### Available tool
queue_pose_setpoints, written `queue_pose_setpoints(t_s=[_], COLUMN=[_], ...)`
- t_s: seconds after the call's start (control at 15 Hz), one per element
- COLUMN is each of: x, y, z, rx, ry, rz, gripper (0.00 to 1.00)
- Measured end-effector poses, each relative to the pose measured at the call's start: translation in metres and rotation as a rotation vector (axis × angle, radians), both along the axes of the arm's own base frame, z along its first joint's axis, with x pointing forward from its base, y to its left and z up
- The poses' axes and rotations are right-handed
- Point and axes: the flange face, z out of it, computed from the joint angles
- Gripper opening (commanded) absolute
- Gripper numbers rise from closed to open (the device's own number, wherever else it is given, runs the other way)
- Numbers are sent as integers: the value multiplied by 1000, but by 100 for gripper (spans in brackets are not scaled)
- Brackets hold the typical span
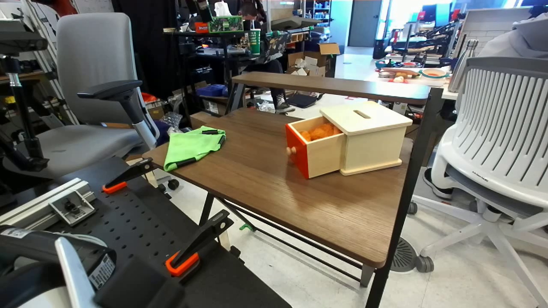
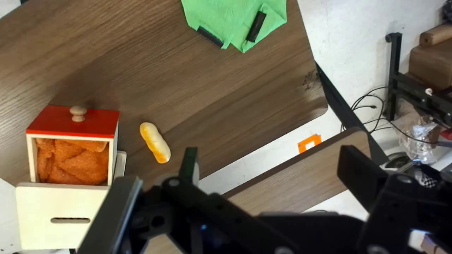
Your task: Pick the object and put it in the drawer
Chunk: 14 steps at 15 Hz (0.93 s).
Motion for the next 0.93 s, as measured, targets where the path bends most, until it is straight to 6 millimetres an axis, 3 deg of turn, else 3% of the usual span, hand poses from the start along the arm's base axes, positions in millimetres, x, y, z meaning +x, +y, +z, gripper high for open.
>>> queue_pose_setpoints(t_s=[0.47, 0.93], x=[75, 119], y=[-26, -47], z=[-74, -135], rx=[-50, -88], ry=[76, 167], rz=[-99, -132], gripper=[100, 100])
